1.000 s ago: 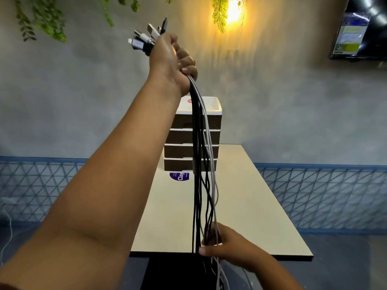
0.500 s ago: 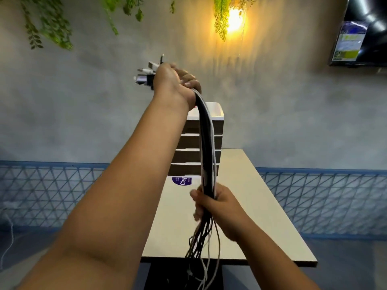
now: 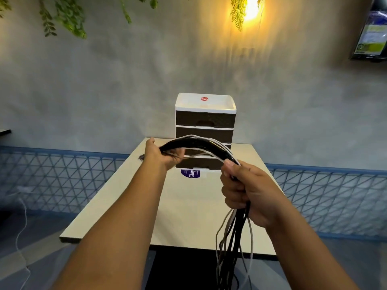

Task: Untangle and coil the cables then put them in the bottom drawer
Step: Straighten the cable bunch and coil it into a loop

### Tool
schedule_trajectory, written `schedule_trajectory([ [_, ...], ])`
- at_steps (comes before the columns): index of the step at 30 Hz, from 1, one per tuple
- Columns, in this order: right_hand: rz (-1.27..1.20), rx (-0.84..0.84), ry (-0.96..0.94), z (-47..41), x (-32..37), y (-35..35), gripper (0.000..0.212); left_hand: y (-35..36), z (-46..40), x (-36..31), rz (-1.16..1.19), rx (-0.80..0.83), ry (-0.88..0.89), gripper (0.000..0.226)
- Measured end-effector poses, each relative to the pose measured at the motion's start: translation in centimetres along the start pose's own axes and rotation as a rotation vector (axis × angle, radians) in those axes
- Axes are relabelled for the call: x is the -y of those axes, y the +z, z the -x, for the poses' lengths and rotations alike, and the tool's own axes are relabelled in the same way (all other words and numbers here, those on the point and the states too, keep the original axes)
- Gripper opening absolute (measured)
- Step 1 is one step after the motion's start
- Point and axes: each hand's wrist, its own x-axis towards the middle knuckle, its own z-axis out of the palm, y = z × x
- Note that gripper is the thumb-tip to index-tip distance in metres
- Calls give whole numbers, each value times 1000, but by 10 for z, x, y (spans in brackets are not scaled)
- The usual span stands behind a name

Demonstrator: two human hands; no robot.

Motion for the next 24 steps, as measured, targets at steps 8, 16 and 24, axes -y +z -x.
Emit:
schedule_trajectory([
  [8,54,-64,0,-20,19,12,35,-15,81,72,-607,712,-334,122],
  [16,285,-118,34,-10,25,25,25,31,126,84,-852,655,-20,57],
  [24,376,-217,-163,1,1,3,13,53,114,85,-687,693,102,49],
])
